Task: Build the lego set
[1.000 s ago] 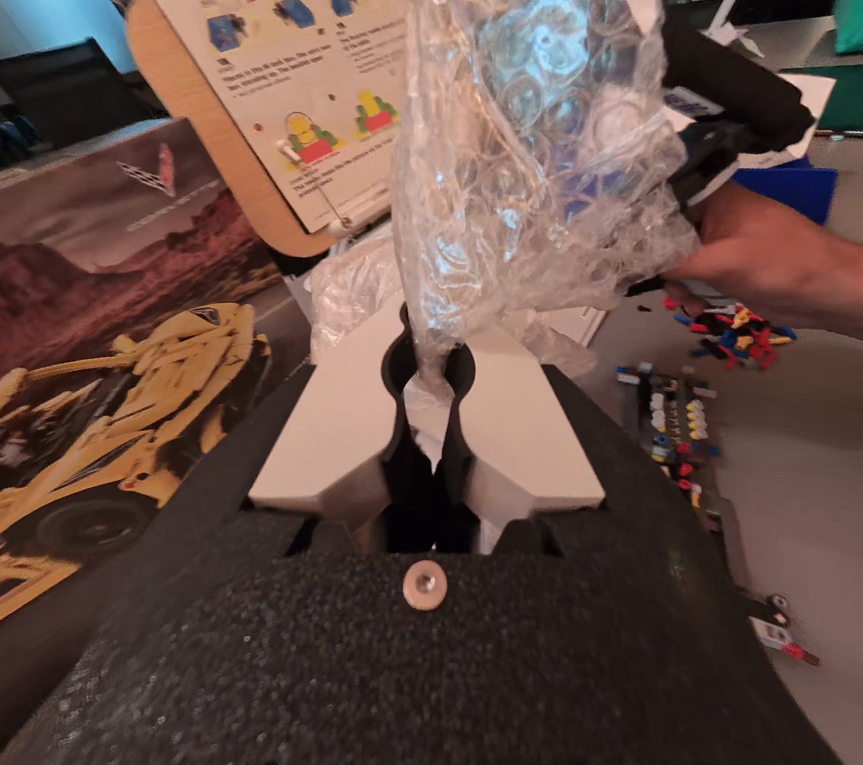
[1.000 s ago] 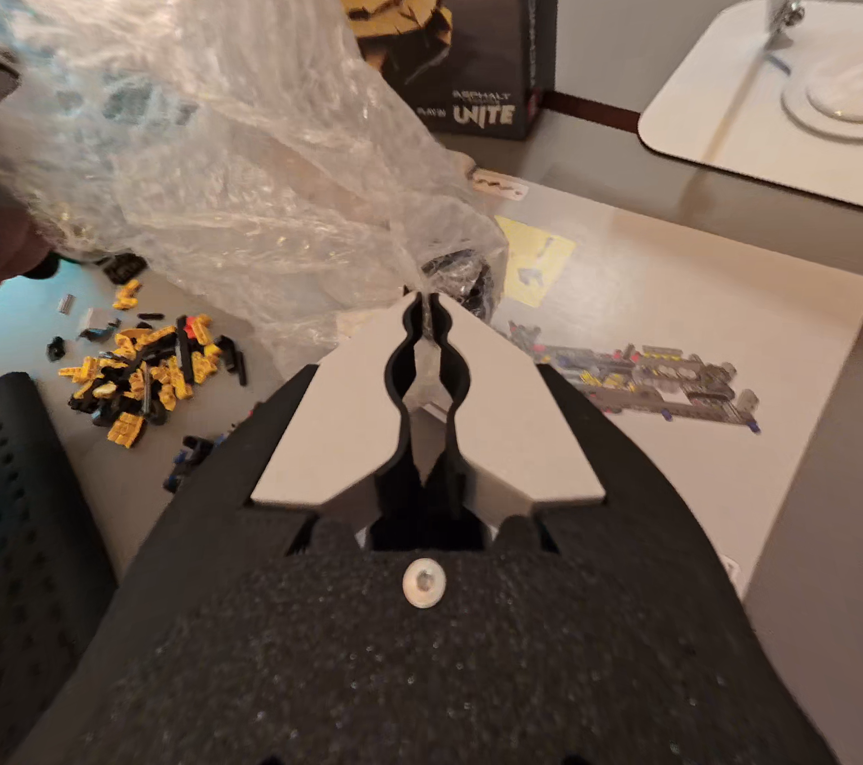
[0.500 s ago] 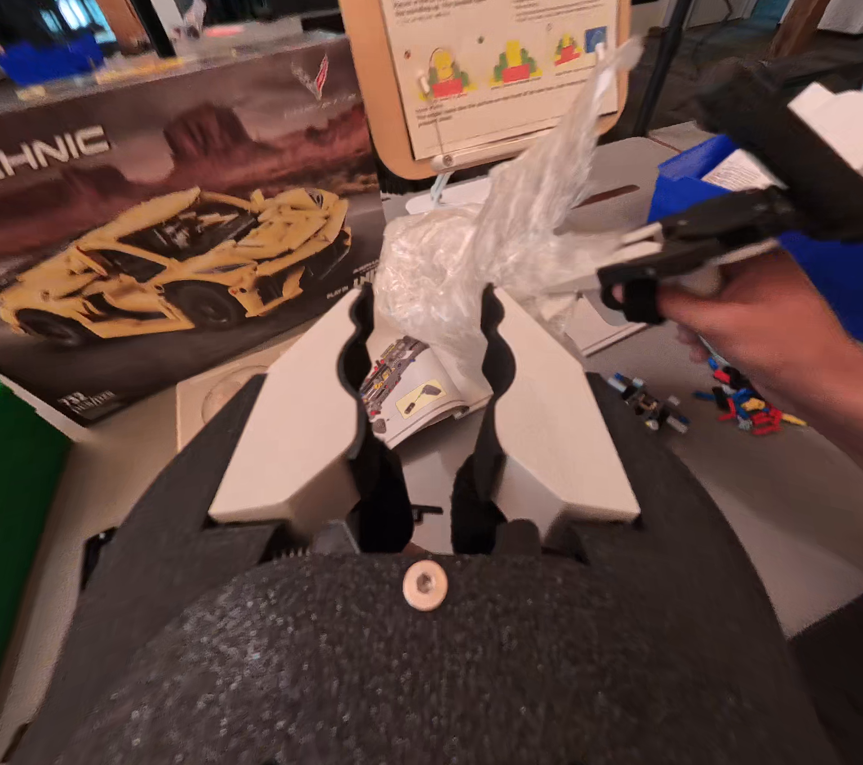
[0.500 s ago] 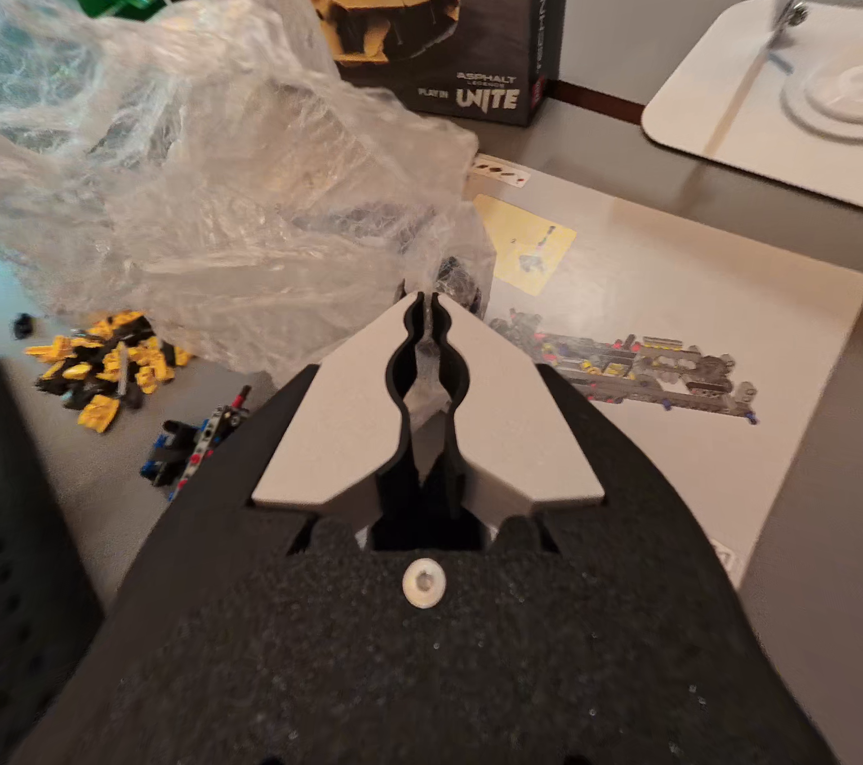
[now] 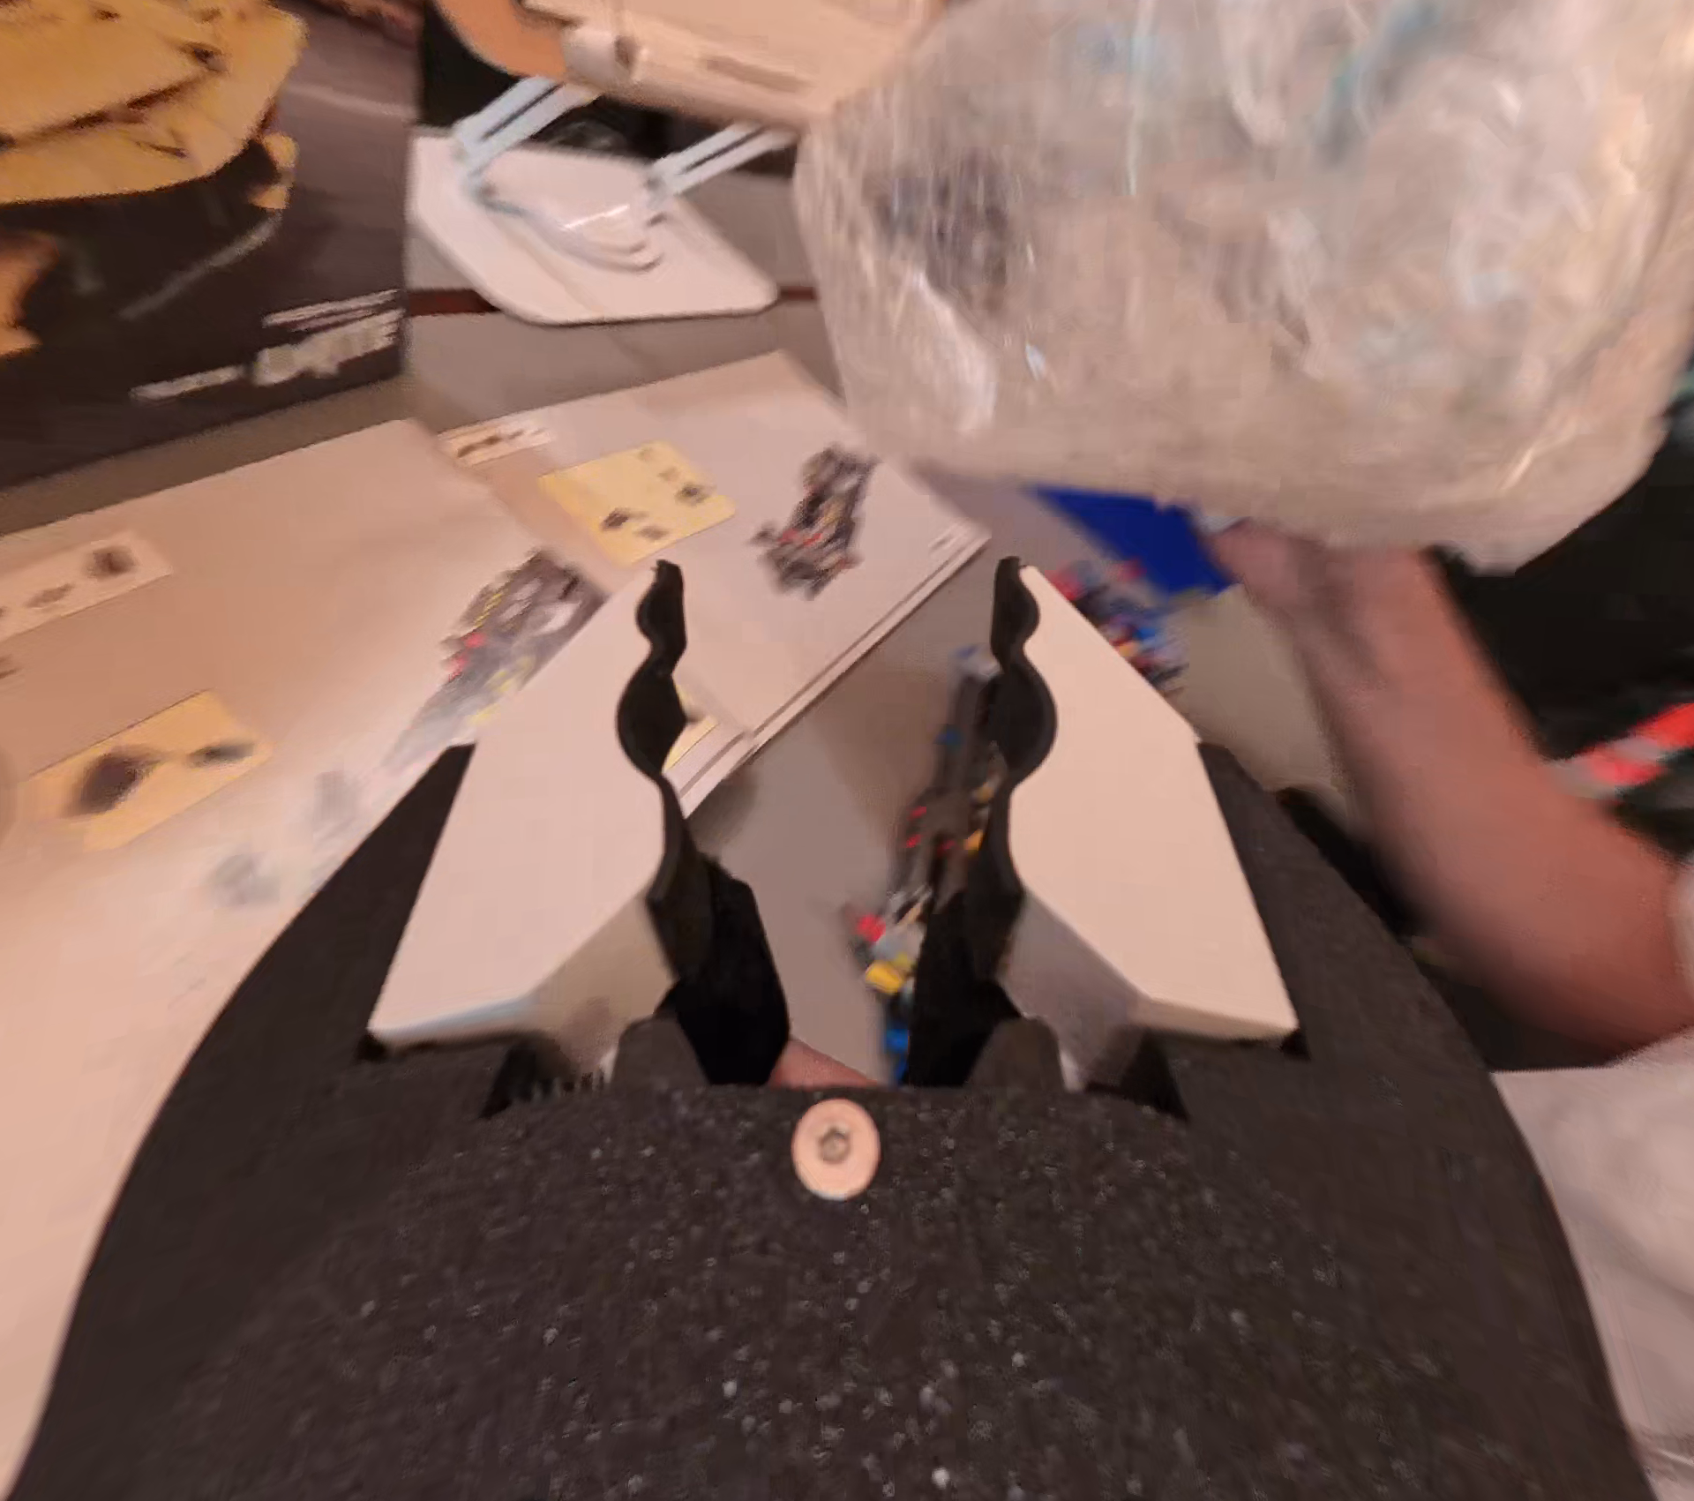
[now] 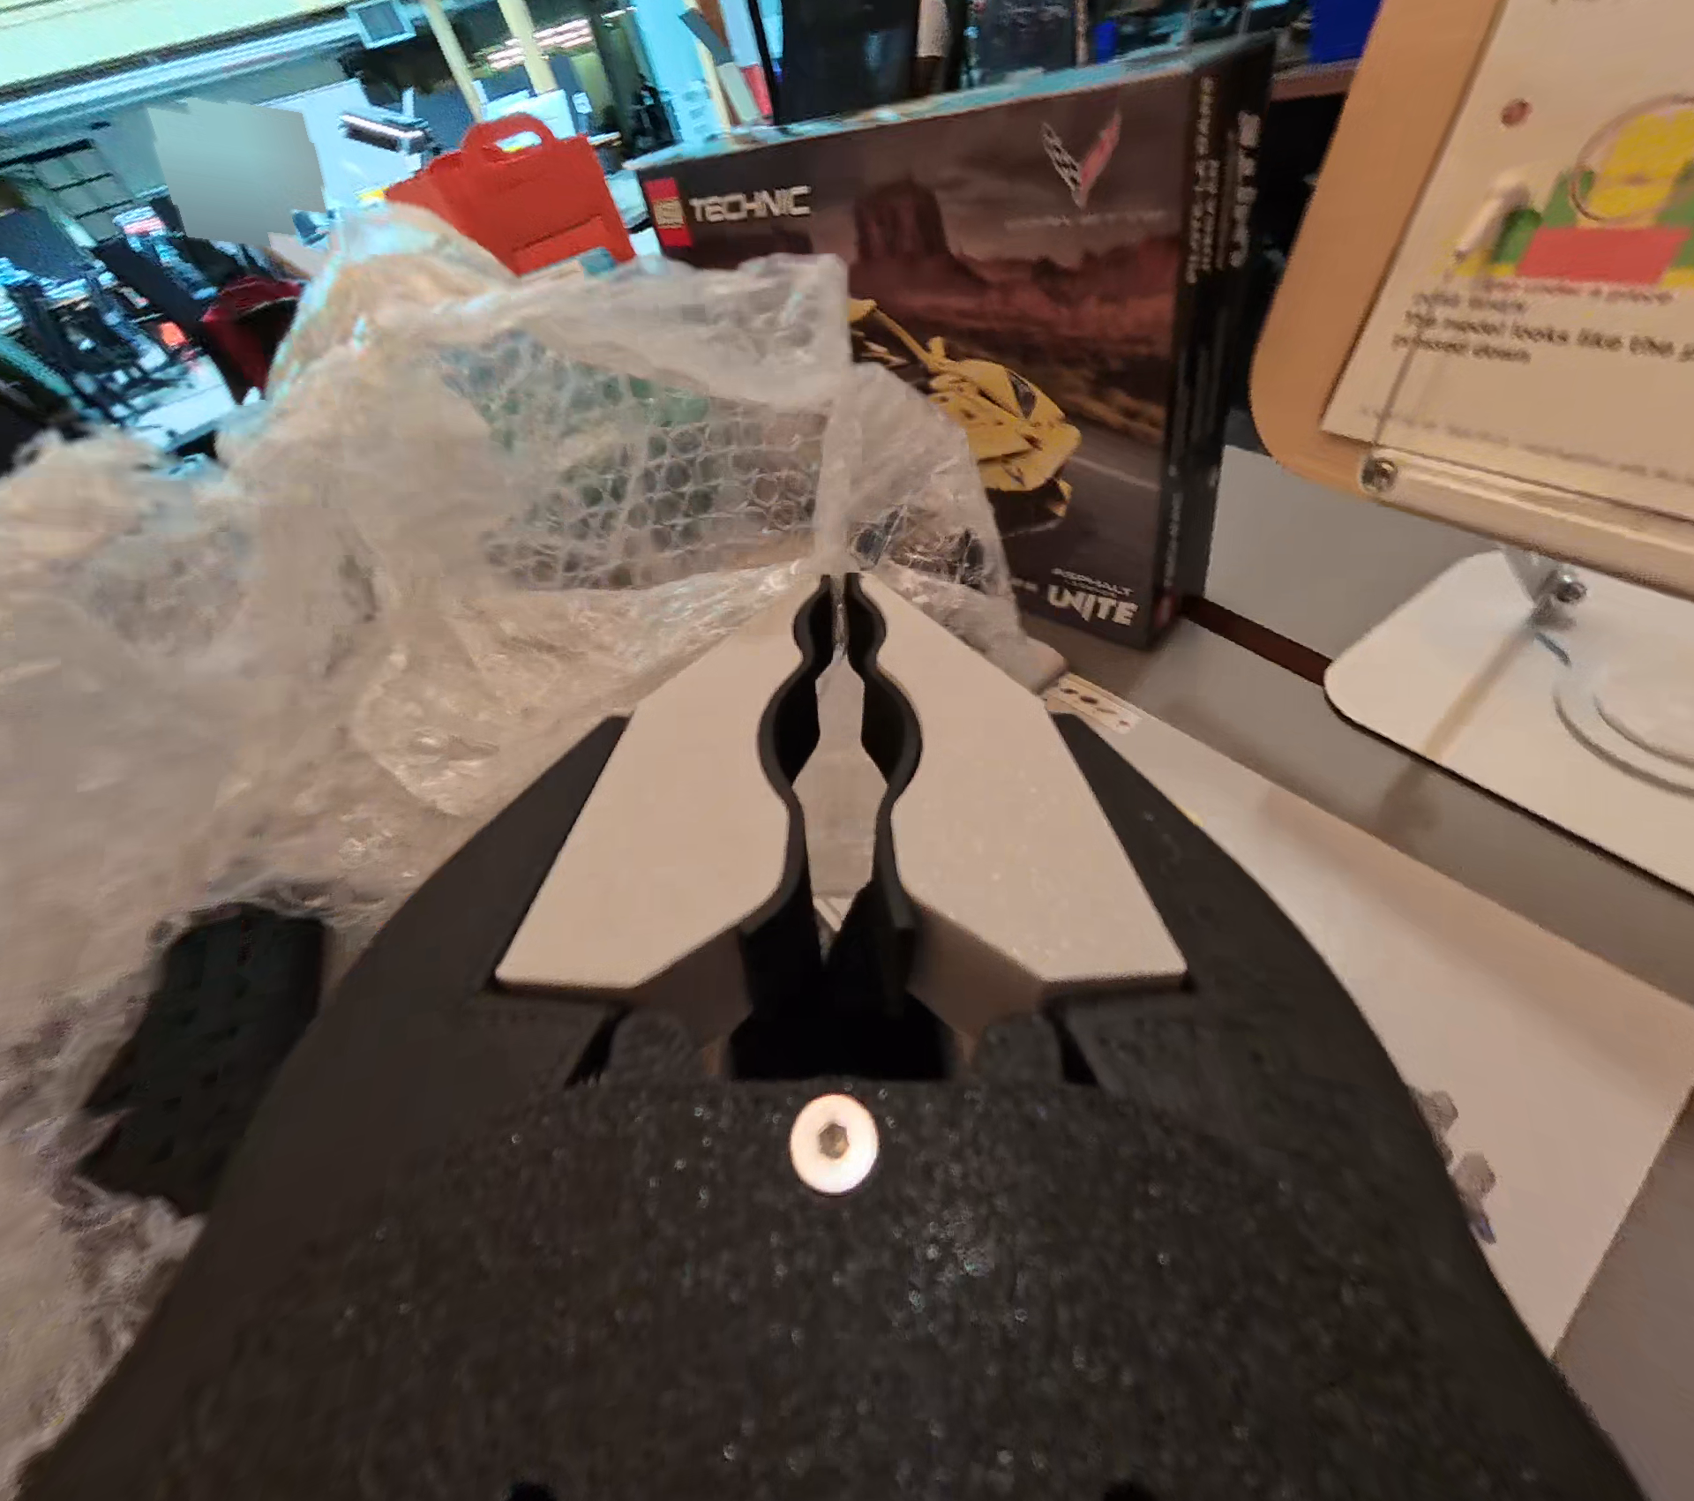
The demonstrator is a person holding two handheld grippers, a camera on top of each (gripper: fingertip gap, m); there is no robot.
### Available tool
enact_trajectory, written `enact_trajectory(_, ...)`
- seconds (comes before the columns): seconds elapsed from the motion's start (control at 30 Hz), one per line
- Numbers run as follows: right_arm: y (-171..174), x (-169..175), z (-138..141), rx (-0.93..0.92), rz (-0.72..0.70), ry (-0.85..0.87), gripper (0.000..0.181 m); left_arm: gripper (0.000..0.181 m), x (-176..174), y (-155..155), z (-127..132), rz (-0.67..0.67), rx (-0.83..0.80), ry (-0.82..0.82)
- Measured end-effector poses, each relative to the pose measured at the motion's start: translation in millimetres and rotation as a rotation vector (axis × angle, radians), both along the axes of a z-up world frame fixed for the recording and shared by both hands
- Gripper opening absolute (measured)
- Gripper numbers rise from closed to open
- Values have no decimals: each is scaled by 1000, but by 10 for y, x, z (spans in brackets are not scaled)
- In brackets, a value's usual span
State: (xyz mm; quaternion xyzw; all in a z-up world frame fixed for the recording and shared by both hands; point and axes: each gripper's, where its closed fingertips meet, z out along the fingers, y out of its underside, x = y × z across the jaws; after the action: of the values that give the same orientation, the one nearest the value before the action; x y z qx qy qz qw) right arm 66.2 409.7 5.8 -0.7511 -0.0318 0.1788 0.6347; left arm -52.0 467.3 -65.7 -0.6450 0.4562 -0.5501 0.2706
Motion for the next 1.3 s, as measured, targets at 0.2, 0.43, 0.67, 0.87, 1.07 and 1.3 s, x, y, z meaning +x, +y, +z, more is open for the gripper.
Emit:
enact_trajectory(0.2, -98, -558, 277, 76, 318, -139, 0, 92, 266, -262, 327, -349, -59, -255)
enact_trajectory(0.43, -259, -683, 627, 193, 624, 205, 0, 95, 140, -612, 705, -634, -216, -494)
enact_trajectory(0.67, -319, -652, 631, 172, 856, 541, 0, 92, -47, -592, 922, -619, -320, -634)
enact_trajectory(0.87, -173, -801, 462, 84, 931, 650, 0, 77, 59, -651, 849, -595, -321, -560)
enact_trajectory(1.07, 171, -865, 413, -26, 776, 580, 2, 53, 18, -563, 710, -543, -380, -557)
enact_trajectory(1.3, 48, -898, 869, 61, 618, 337, 26, 41, -629, -576, 1036, -732, -504, -893)
